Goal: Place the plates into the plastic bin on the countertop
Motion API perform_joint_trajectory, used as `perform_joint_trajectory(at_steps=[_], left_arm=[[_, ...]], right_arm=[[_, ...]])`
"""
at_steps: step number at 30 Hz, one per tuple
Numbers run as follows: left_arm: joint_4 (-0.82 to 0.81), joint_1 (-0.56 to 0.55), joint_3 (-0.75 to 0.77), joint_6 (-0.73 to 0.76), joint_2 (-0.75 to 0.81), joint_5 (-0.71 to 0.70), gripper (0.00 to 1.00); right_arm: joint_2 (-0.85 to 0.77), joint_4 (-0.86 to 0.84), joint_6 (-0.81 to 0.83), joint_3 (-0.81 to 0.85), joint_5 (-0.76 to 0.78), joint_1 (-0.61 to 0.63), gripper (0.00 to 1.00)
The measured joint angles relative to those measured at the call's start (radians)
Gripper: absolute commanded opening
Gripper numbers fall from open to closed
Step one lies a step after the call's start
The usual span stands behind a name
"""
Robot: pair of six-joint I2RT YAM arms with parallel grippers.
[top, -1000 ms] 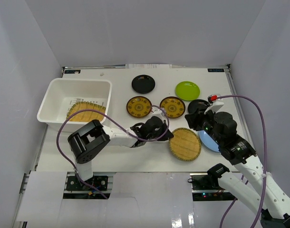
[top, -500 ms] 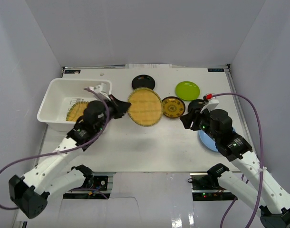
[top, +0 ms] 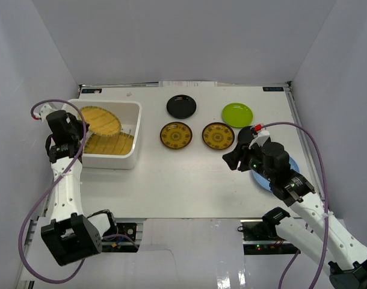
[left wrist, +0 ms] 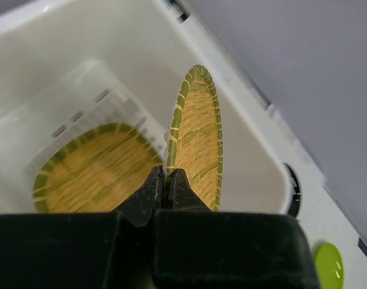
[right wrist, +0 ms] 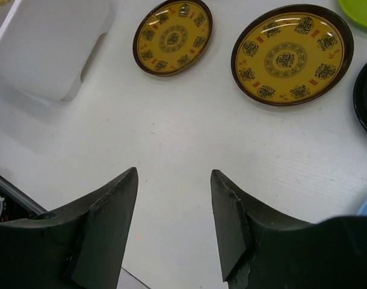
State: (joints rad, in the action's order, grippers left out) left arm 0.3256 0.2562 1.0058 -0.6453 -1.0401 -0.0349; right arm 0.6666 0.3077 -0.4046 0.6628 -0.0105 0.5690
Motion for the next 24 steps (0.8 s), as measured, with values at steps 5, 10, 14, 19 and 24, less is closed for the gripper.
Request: perform_joint_trajectory(at_steps=[5, 10, 14, 19, 24], left_arm=[[0.065, 0.056, -0.115, -0.021, -0.039, 0.036, 0.0], [0.009, 0.057, -0.109, -0.025, -0.116, 0.058, 0.01], [-0.008, 0.058, -0.11, -0.023, -0.19, 0.081, 0.67], [-0.053, 0.059, -0.126, -0.036, -0.147, 0.13, 0.98], [-0.093, 0.056, -0.132, -0.043, -0.051, 0.212, 0.98]], right_arm=[[-0.017, 0.003, 0.012, -0.031, -0.01, 0.0, 0.58], [-0.012, -0.004, 0.014, -0.072, -0.031, 0.0, 0.58], [0.006, -0.003, 0.014, -0.085, -0.026, 0.0, 0.6], [0.047, -0.016, 0.009, -0.091, 0.013, 0.0, 0.61], [0.11, -0.035, -0.019, -0.117, 0.074, -0.002, 0.62]])
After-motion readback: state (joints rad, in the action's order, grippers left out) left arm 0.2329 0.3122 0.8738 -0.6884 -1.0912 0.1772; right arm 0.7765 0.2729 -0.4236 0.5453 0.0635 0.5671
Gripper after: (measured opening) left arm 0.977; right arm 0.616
